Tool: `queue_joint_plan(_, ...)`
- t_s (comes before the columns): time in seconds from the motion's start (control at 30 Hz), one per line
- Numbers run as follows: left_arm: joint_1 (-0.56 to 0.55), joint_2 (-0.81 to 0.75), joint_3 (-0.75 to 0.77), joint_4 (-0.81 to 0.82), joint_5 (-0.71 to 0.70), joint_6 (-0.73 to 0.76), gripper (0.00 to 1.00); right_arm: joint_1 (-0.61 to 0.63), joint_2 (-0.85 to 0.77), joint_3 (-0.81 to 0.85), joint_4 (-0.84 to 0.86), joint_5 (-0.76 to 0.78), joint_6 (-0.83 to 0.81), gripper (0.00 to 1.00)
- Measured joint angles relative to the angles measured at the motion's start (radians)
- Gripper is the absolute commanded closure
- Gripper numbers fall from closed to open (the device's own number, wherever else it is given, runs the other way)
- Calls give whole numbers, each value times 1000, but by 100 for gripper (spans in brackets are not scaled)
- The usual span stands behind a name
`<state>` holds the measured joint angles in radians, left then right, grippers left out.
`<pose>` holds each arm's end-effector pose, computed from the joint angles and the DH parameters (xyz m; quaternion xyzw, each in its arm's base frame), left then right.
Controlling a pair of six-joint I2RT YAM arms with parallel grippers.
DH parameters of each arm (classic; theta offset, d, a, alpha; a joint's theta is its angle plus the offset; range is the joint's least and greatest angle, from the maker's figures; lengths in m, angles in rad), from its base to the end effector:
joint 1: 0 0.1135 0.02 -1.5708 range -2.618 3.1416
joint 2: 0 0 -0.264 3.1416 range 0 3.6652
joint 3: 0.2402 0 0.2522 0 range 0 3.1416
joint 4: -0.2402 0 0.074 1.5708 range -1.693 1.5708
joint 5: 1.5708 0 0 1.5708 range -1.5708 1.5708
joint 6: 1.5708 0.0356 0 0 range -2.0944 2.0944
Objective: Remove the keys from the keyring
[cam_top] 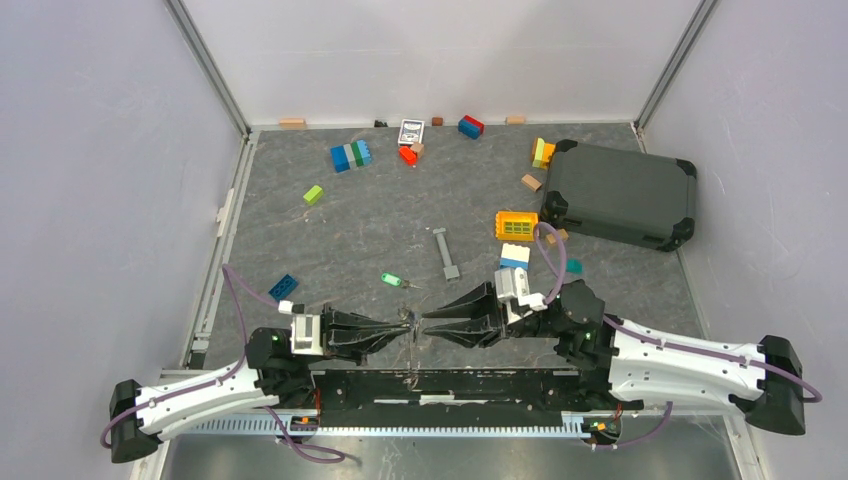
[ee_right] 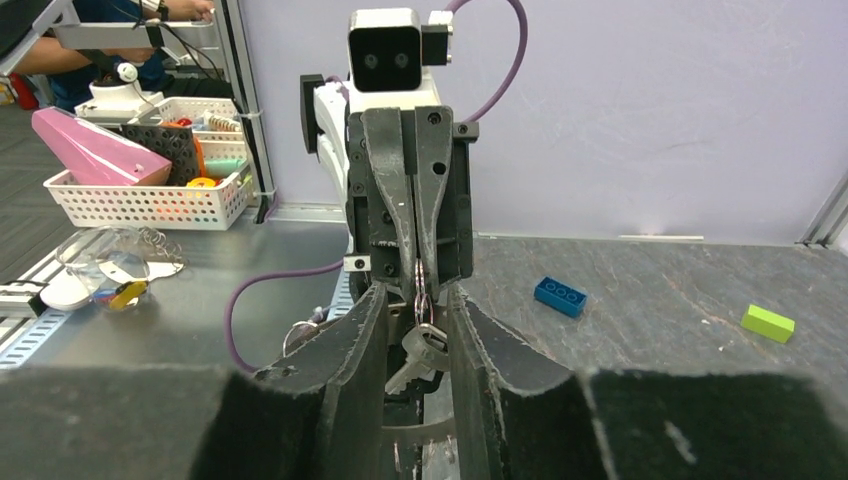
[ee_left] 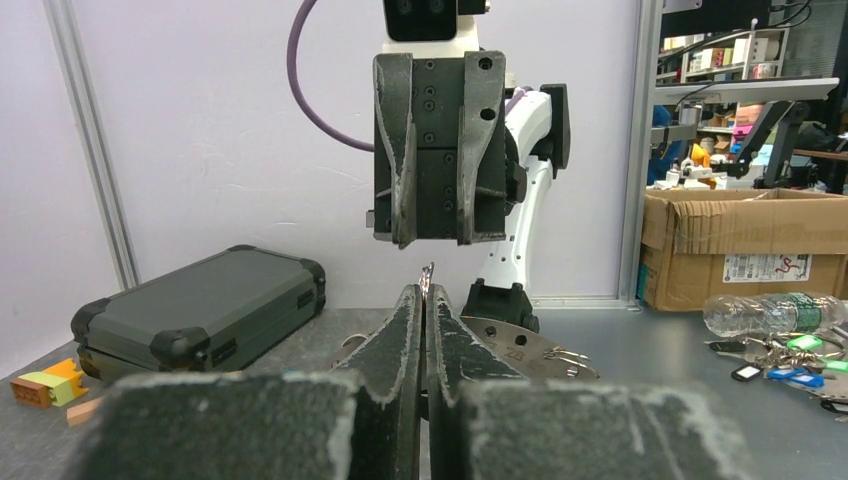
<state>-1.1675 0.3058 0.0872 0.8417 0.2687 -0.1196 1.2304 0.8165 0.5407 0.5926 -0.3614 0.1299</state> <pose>0.0338 -0.1034 0.2616 0.3294 0.3319 -0.5780 0.6687 0.0526 0.1863 0.3303 -0.4258 0.4159 0.5830 0.5530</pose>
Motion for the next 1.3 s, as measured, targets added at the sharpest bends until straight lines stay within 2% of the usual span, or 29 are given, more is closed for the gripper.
queue_joint_plan(0.23, 0, 0, 3, 1, 3, 0, 98, 0, 29, 0, -32, 0, 0, 69)
queue_joint_plan(0.53, 0, 1, 5, 2, 3, 0, 98, 0, 43, 0, -51, 3, -1, 80)
queue_joint_plan(0.67, 0, 1, 5, 2, 3, 0, 98, 0, 43, 0, -51, 4, 0, 85)
queue_joint_plan(0.87, 0, 1, 5, 3, 3, 0, 98, 0, 43, 0, -46, 4, 0, 100)
queue_joint_plan(1.3, 0, -1, 5, 6, 3, 0, 98, 0, 34, -1, -40, 18, -20, 100)
